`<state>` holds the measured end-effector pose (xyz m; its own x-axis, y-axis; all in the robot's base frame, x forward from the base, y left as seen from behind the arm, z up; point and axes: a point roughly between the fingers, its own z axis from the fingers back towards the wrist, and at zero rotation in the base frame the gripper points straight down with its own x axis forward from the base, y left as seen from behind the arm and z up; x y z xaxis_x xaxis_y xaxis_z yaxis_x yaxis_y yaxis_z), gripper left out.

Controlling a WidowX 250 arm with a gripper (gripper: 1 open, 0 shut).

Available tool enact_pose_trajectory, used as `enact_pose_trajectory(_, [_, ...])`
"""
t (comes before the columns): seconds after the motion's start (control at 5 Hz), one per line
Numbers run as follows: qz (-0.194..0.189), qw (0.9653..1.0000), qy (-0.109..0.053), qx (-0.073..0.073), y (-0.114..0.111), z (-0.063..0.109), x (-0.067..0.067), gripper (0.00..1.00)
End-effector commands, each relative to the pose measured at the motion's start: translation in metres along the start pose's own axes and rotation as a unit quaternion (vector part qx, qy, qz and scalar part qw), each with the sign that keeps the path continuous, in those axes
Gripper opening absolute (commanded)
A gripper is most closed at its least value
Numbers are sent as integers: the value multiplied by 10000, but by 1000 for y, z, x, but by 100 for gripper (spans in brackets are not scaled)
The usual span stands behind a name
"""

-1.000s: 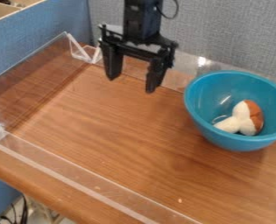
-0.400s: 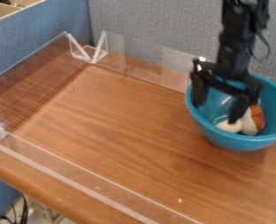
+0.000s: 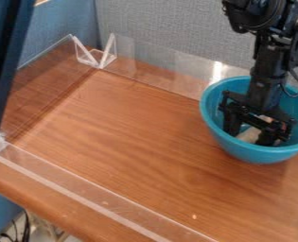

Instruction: Remove the mushroom from inside the blue bowl and put it on the table

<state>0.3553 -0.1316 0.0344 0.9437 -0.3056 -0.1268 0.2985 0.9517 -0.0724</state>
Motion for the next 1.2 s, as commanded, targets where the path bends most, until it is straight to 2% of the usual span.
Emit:
enact_pose_trajectory(0.0, [-122,9993,-344,15,-5,24,5,0])
enact_pose_trajectory(1.0, [-307,9984,-472,61,-1,46,-11,0])
